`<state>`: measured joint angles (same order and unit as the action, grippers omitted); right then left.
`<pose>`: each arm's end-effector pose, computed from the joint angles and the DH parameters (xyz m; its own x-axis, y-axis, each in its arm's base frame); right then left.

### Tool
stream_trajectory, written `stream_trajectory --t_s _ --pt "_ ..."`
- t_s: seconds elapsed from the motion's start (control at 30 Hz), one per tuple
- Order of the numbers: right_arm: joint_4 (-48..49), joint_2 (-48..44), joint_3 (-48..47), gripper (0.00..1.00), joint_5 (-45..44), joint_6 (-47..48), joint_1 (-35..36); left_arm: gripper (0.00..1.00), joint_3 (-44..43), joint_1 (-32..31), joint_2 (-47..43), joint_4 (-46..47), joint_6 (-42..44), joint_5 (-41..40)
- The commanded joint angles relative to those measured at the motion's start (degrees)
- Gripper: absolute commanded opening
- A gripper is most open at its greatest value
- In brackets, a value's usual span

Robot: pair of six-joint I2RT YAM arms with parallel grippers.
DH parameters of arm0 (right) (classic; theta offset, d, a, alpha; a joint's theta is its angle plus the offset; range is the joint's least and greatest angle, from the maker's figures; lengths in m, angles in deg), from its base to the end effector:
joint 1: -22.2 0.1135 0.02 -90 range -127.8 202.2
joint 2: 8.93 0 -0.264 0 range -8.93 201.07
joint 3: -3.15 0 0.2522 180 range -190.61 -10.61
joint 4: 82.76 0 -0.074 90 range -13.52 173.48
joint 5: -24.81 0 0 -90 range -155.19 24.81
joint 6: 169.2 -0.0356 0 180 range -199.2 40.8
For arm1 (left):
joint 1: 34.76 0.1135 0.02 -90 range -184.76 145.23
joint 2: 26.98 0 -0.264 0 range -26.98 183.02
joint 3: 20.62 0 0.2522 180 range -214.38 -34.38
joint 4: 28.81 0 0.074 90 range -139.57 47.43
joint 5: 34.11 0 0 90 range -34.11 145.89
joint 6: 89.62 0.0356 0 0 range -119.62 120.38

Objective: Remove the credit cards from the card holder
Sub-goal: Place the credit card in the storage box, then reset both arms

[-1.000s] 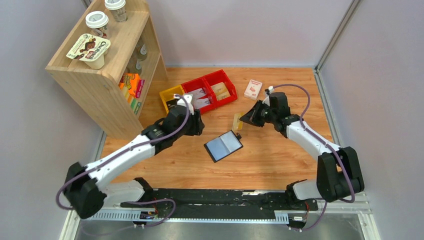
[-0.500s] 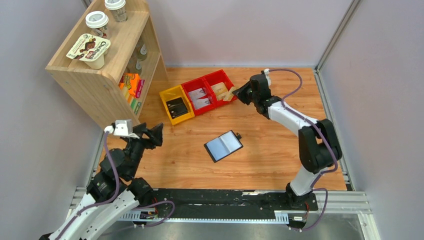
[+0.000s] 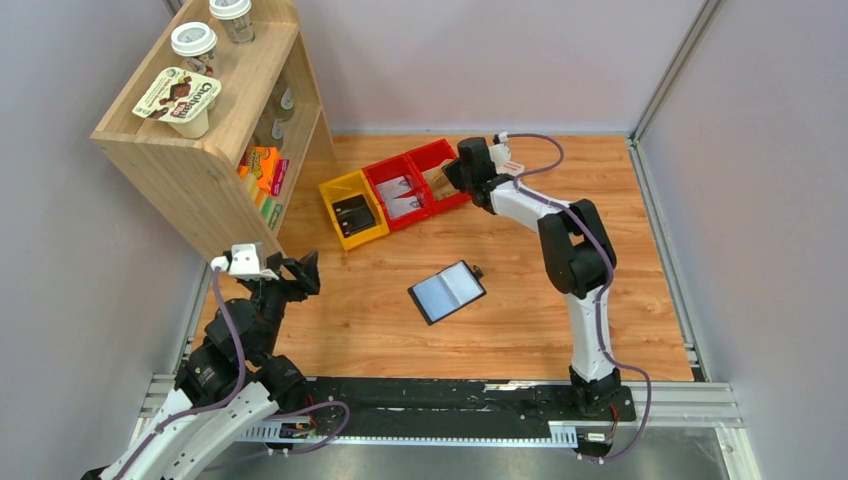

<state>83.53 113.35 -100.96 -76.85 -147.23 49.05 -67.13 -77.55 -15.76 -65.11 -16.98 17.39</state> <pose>0.4432 0.2163 0.2006 -0.4445 0.7930 -0.4167 0.3288 0.5771 0.7476 0.0655 -0.0304 0.3088 -0.0347 -0.2861 -0.9576 0.0676 0.9553 -0.2879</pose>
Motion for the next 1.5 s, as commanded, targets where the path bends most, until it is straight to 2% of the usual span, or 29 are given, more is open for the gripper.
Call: stream_trajectory --t_s 0.0,0.1,0.23,0.43,0.53,0.67,0.83,0.93,1.1,1.3,1.47 --pt "0.13 4.10 -4.66 0.01 -6.26 -4.57 1.36 0.79 -1.96 -0.28 0.47 -0.39 1.54 -0.35" --pt "-3.21 6.30 -7.29 0.04 -6.62 -4.74 1.89 0.79 -2.14 -0.28 0.47 -0.74 1.63 0.00" --pt "-5.41 6.13 -7.57 0.21 -6.36 -3.69 2.50 0.79 -2.40 -0.28 0.47 -1.18 1.54 0.36" --pt "-6.90 0.60 -4.05 0.49 -6.18 1.22 3.03 0.79 -2.84 -0.28 0.47 -1.53 1.90 1.50" --pt "-8.14 -3.96 -0.99 0.60 -6.71 3.25 3.21 0.79 -3.54 -0.28 0.47 -2.93 1.90 1.33" --pt "-8.67 -11.87 5.08 0.71 -7.24 6.49 3.21 0.79 -5.48 -0.28 -0.23 -6.79 1.29 -0.78" --pt "-12.79 -24.78 10.70 0.88 -8.46 15.45 3.12 0.79 -8.28 -0.28 -2.08 -14.44 -1.27 -3.50" --pt "-16.04 -35.67 15.18 0.99 -11.01 22.74 3.12 0.80 -10.22 -0.28 -3.40 -21.29 -3.72 -5.61" --pt "-19.12 -59.57 26.70 1.00 -16.46 36.37 3.21 0.80 -10.76 -0.28 -7.96 -30.44 -8.55 -10.26" --pt "-18.78 -86.82 42.25 1.00 -25.50 48.41 3.12 0.80 -9.79 -0.28 -10.70 -29.49 -9.62 -10.36" --pt "-17.98 -101.16 50.26 1.00 -30.87 56.15 3.12 0.80 -9.87 -0.28 -10.61 -29.13 -8.56 -10.19"
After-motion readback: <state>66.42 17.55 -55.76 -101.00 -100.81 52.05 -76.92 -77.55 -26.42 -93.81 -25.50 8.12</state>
